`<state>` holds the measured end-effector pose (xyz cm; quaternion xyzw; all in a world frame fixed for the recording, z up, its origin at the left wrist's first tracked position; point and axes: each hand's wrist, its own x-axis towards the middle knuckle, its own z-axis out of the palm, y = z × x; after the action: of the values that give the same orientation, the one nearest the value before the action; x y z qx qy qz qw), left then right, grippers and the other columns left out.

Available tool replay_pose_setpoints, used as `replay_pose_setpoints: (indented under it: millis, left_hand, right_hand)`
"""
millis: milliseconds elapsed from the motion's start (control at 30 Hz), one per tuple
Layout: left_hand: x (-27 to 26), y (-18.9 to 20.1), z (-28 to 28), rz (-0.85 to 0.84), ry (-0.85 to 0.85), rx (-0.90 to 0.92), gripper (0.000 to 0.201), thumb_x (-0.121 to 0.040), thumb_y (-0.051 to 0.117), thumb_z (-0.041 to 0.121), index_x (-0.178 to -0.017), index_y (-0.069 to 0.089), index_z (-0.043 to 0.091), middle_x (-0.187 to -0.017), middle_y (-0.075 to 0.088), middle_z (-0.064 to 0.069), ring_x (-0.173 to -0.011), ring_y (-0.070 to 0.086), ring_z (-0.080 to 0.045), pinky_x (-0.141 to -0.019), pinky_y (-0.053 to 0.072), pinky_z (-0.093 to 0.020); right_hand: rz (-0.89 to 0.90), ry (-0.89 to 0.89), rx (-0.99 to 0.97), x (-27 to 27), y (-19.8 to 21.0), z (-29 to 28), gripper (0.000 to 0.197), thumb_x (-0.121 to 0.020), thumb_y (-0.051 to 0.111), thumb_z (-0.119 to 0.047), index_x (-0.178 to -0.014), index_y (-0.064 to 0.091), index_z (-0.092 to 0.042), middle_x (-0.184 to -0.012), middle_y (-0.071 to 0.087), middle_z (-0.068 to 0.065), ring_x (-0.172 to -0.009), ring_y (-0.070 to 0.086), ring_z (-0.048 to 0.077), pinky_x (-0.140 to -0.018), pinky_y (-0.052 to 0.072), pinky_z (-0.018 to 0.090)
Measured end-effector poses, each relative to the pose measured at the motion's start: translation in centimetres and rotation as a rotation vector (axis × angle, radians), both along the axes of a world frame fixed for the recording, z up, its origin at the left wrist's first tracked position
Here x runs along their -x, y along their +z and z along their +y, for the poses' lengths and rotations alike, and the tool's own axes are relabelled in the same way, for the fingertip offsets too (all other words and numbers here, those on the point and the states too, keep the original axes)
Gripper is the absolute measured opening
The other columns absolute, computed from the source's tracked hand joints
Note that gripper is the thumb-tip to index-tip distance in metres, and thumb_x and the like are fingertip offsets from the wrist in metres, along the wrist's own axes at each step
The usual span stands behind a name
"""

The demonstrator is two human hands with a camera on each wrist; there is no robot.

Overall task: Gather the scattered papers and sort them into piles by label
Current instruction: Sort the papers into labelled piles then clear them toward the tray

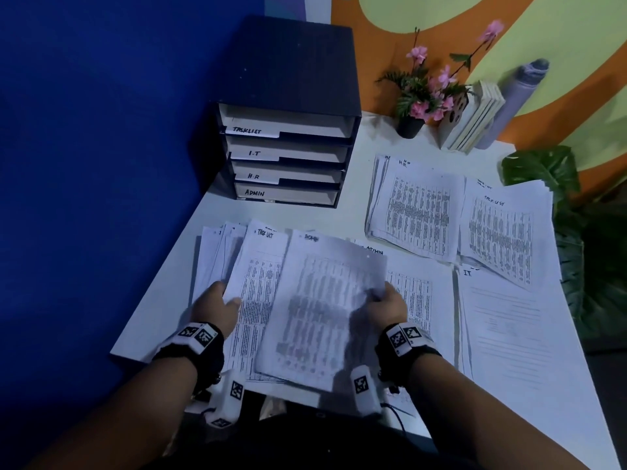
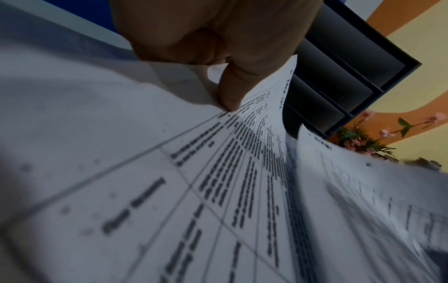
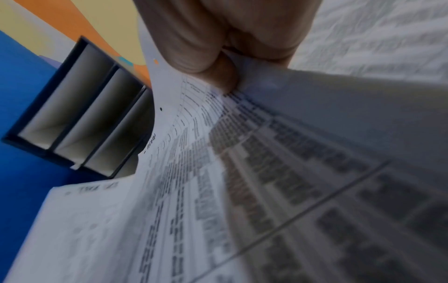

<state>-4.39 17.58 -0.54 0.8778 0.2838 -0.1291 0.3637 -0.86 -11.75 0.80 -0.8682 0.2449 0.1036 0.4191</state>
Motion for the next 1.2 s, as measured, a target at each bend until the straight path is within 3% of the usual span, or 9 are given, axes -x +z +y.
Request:
replay_pose_setpoints:
  millis: [200,300,400,600,667,833,933,1100,1200]
  left_hand:
    - [-0.4,0.4,1.2,-0.050,0.043,0.049,0.022,-0.090,0.062,0.019,-0.110,0.060,0.009,-0.104,0.066,-0.010,-0.090,0.060,-0.026,-0.082,0.047,-0.031]
    - [-0.5,0.7,1.4,-0.093,0.101,0.097,0.017,-0.088,0.065,0.018,-0.104,0.061,0.012,-0.092,0.064,-0.005,-0.087,0.061,-0.026,-0.080,0.047,-0.031]
    - [-0.5,1.1,1.3,-0.140,0.134,0.139,0.016,-0.086,0.068,0.017,-0.098,0.059,0.014,-0.093,0.065,-0.006,-0.086,0.062,-0.027,-0.082,0.050,-0.034]
    - [-0.2,2.6,-0.4,-0.239,0.139,0.236,0.023,-0.082,0.074,0.016,-0.102,0.063,0.013,-0.091,0.064,-0.001,-0.085,0.060,-0.021,-0.078,0.043,-0.027]
    - [-0.2,3.0,-0.6,-0.247,0.151,0.266,0.019,-0.085,0.071,0.019,-0.102,0.063,0.015,-0.090,0.063,0.001,-0.083,0.058,-0.020,-0.077,0.041,-0.025]
    - [-0.3,2.9,0.4,-0.209,0.110,0.183,0.021,-0.094,0.058,0.022,-0.102,0.065,0.005,-0.091,0.063,-0.005,-0.087,0.058,-0.023,-0.079,0.041,-0.027]
    - [-0.4,3.2,0.9,-0.226,0.170,0.161,0.019,-0.093,0.059,0.020,-0.098,0.067,0.004,-0.087,0.064,-0.007,-0.083,0.059,-0.024,-0.077,0.042,-0.028]
    - [-1.1,4.3,1.9,-0.265,0.258,0.161,0.016,-0.090,0.064,0.020,-0.088,0.063,0.004,-0.084,0.064,-0.010,-0.078,0.059,-0.025,-0.072,0.042,-0.028]
    - [-1.7,5.2,1.4,-0.313,0.290,0.257,0.014,-0.089,0.066,0.020,-0.092,0.067,0.006,-0.083,0.067,-0.005,-0.075,0.061,-0.023,-0.071,0.045,-0.028]
  right_hand:
    - [-0.123,-0.098,0.118,-1.0,1.1,-5.6,0.009,-0.087,0.058,-0.007,-0.086,0.063,-0.014,-0.083,0.067,0.006,-0.070,0.063,0.025,-0.056,0.049,0.029]
    - [-0.052,-0.120,0.309,-1.6,1.4,-7.0,0.041,-0.077,0.068,-0.002,-0.116,0.058,-0.013,-0.113,0.062,0.015,-0.100,0.062,0.034,-0.085,0.054,0.048]
    - [-0.101,-0.032,0.567,-1.7,1.5,-5.3,0.078,-0.081,0.069,-0.010,-0.148,0.031,-0.019,-0.149,0.032,0.013,-0.134,0.035,0.037,-0.109,0.030,0.054]
    - [0.003,0.153,-0.377,-1.0,2.3,1.4,0.045,-0.090,0.064,-0.036,-0.128,0.047,-0.018,-0.113,0.061,0.003,-0.102,0.062,0.021,-0.086,0.054,0.038]
    - [0.003,0.115,-0.379,-1.0,1.7,2.5,0.034,-0.087,0.068,-0.031,-0.113,0.050,-0.017,-0.098,0.065,0.010,-0.089,0.066,0.027,-0.081,0.057,0.046]
    - [-0.020,0.056,-0.302,-1.2,1.0,2.7,0.024,-0.086,0.062,-0.013,-0.074,0.042,-0.014,-0.068,0.047,0.010,-0.062,0.045,0.018,-0.056,0.042,0.032]
    - [-0.062,-0.020,-0.383,-0.8,1.1,2.7,0.024,-0.087,0.057,0.001,-0.075,0.041,-0.012,-0.057,0.044,0.006,-0.049,0.041,0.015,-0.042,0.037,0.023]
    - [-0.055,-0.078,-0.536,-1.0,0.7,3.0,0.033,-0.086,0.053,0.003,-0.068,0.040,-0.021,-0.057,0.042,0.007,-0.054,0.037,0.016,-0.049,0.030,0.028]
    - [-0.051,-0.004,-0.568,-1.2,1.6,3.8,0.017,-0.087,0.061,-0.012,-0.101,0.053,-0.016,-0.073,0.050,0.006,-0.061,0.046,0.016,-0.055,0.043,0.030]
